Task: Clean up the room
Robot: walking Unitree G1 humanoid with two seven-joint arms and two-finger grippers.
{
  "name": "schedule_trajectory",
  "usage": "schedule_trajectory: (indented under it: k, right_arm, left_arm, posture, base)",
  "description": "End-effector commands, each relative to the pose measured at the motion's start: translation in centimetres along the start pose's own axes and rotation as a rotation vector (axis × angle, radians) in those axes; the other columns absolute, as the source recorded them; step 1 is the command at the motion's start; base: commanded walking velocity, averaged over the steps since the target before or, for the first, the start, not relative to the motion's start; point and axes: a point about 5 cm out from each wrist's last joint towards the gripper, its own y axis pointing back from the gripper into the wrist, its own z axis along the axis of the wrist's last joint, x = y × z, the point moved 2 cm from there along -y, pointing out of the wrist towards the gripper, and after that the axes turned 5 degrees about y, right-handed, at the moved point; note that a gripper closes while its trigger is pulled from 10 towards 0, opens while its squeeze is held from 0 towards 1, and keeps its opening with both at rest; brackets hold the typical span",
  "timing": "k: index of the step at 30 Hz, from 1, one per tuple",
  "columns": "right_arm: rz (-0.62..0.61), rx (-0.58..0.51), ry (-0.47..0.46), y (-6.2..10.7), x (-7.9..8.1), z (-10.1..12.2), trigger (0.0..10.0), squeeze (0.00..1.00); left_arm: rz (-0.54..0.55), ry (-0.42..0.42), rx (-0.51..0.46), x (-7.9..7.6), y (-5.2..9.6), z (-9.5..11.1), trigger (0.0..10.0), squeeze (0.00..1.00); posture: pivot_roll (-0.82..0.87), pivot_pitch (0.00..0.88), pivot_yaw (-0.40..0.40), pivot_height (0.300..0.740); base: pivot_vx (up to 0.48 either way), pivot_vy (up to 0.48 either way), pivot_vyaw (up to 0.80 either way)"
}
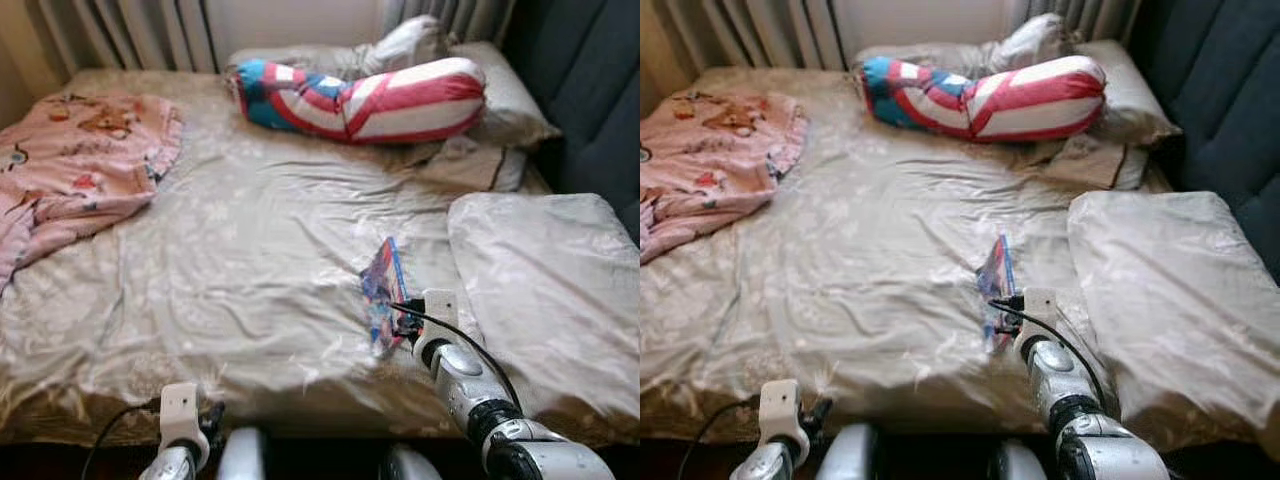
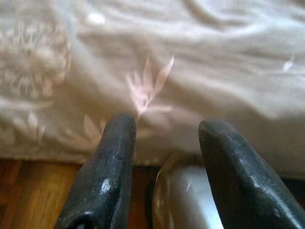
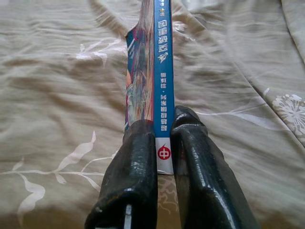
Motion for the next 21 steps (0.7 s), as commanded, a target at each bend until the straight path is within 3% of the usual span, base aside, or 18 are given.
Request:
schedule_trajectory:
  k: [1, 14, 21]
  right_arm:
    - [0.006, -0.055, -0.011, -0.2, -0.2, 2.0, 10.0, 0.00]
    - [0.017, -0.012, -0.040, -0.1, -0.7, 1.7, 10.0, 0.00]
    - [-0.031, 0.061, 0.025, 0.1, -1.4, 0.1, 10.0, 0.00]
  left_arm:
    - [-0.002, -0.019, 0.026, 0.3, 0.2, -0.5, 10.0, 0.00]
    - [-0.002, -0.028, 0.031, 0.6, 0.3, -0.6, 10.0, 0.00]
    - [-0.005, -0.032, 0.028, 0.6, 0.2, -0.4, 10.0, 0.00]
  posture:
    - [0.07, 0.090, -0.046, 0.650]
    - [0.08, 0.091, -0.039, 0.650]
    - [0.09, 0.088, -0.034, 0.650]
  base:
    - [0.000, 0.000, 0.00]
    - [0.000, 0.000, 0.00]
    - [0.000, 0.000, 0.00]
